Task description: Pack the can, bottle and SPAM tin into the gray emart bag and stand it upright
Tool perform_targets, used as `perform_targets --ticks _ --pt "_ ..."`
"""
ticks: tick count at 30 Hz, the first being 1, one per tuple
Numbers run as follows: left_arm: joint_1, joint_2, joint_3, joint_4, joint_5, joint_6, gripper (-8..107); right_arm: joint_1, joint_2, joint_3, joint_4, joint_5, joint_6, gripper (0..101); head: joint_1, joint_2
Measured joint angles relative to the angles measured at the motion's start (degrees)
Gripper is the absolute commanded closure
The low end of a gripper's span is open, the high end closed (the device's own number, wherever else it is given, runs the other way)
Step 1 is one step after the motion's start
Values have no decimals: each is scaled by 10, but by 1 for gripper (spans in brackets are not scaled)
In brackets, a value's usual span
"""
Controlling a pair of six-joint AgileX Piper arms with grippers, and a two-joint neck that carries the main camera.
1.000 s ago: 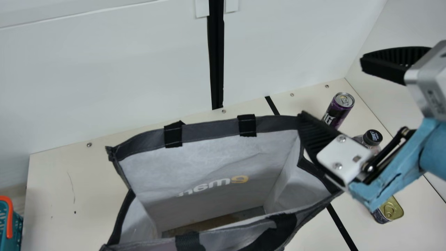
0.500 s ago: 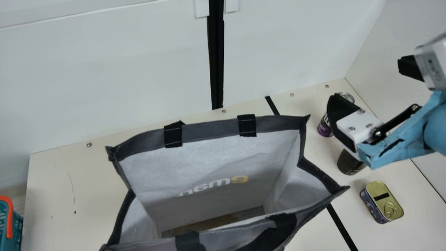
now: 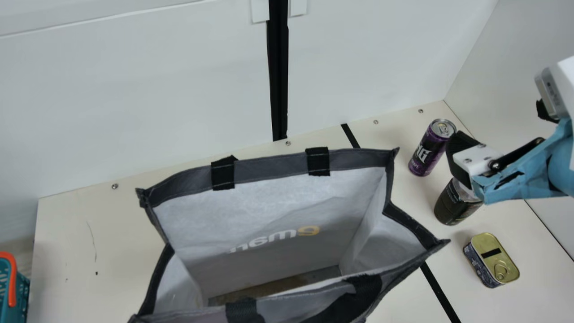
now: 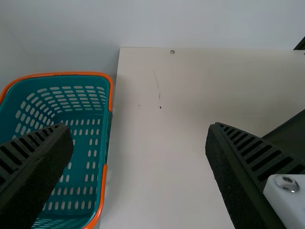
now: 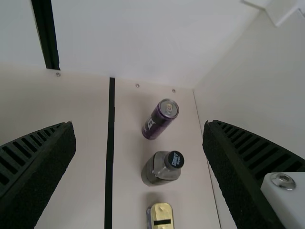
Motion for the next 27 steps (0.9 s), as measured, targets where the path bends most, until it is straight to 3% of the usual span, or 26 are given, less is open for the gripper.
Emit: perform_targets --ticks 12,27 --pt "0 0 0 0 0 0 9 -58 -5 62 19 0 -38 6 0 0" --pt "0 0 0 0 0 0 9 -59 -5 62 23 0 -41 6 0 1"
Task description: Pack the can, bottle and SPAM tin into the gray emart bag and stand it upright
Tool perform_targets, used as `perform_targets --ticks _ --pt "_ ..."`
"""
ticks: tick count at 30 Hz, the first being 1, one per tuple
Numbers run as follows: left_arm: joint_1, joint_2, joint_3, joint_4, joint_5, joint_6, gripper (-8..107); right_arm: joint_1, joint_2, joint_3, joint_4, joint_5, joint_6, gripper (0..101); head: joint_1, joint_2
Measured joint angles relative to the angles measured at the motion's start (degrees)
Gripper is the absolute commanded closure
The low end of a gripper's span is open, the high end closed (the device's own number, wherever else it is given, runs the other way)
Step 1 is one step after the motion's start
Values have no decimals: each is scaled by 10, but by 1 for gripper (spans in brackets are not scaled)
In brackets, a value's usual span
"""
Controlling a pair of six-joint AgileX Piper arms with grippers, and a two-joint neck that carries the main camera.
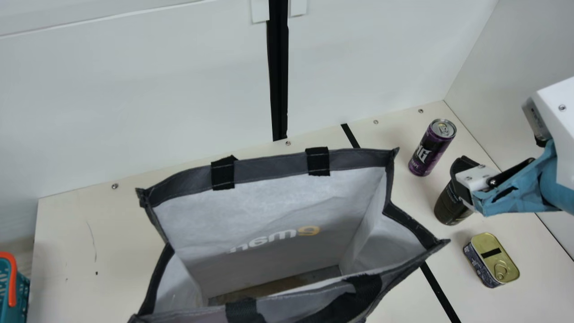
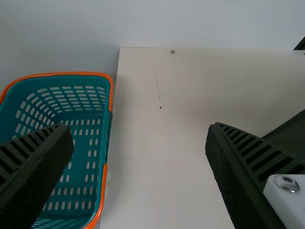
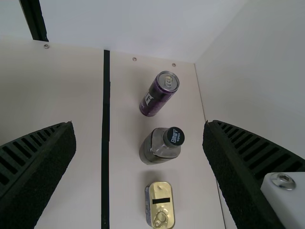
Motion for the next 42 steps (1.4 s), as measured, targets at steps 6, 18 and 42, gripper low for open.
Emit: perform_targets --ticks 6,18,42 --pt "0 0 0 0 0 0 9 0 0 0 0 0 0 6 0 0" --pt "-1 0 0 0 0 0 9 0 0 0 0 0 0 6 0 0" --pt "-61 86 -119 -5 -17 0 9 0 0 0 0 0 0 6 0 0"
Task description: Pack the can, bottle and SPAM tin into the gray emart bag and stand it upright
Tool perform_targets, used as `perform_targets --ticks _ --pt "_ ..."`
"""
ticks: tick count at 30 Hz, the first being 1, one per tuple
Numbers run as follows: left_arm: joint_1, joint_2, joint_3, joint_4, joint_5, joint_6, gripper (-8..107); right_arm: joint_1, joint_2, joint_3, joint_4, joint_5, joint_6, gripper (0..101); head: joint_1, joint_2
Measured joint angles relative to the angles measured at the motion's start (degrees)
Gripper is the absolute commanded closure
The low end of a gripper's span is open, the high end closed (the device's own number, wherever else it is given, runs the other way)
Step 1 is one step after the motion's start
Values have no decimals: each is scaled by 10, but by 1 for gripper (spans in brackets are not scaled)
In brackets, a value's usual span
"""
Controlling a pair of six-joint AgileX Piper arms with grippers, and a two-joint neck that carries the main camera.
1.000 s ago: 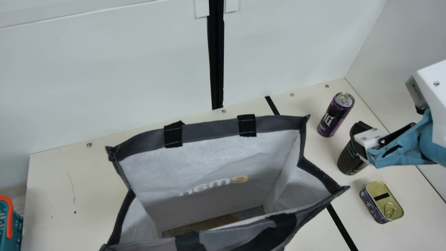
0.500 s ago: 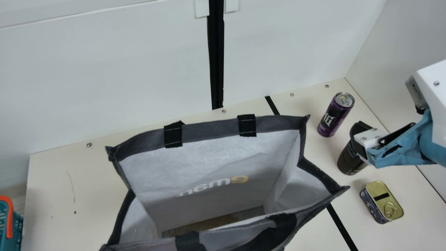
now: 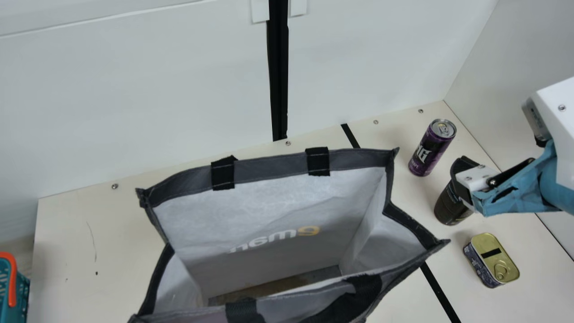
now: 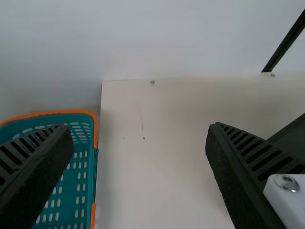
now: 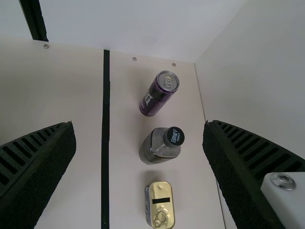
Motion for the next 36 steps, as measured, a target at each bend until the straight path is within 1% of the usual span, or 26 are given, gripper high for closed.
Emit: perform_targets --ticks 15,30,36 --pt "-83 67 -87 3 -13 6 9 0 0 0 0 0 0 6 0 -1" --pt "-159 130 -167 -34 -29 55 9 0 0 0 0 0 0 6 0 0" --pt "-197 158 -206 -40 -31 69 9 0 0 0 0 0 0 6 0 0"
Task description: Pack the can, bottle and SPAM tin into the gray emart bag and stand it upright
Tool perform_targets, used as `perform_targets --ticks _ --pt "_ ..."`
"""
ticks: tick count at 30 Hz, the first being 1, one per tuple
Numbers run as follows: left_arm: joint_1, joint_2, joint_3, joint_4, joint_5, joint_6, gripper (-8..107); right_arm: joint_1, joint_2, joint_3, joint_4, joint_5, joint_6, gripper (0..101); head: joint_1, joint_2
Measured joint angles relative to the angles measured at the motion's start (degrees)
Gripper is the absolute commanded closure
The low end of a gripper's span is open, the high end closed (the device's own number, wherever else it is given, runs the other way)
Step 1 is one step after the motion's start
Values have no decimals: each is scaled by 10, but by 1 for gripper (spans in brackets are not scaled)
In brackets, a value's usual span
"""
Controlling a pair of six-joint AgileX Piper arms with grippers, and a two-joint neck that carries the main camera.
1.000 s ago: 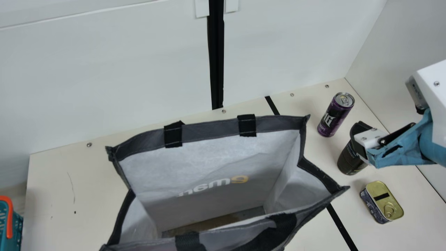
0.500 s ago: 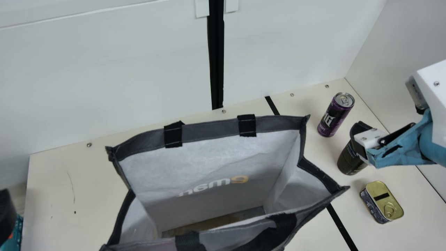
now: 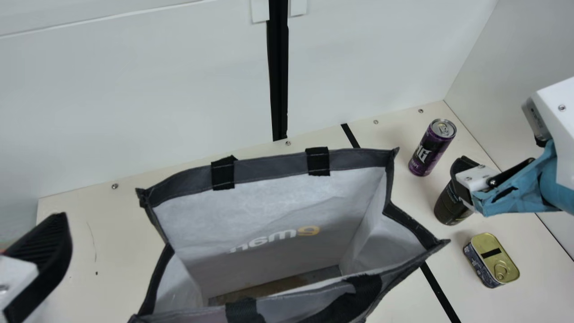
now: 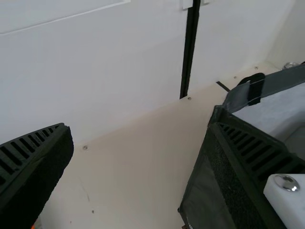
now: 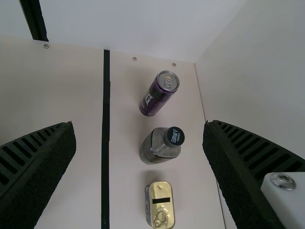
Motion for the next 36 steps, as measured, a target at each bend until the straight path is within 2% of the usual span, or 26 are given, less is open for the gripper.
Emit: perform_targets --ticks 14,36 --pt "-75 69 -82 -33 2 28 9 0 0 0 0 0 0 6 0 -1" --pt "-94 180 -171 -170 28 168 9 0 0 0 0 0 0 6 0 -1"
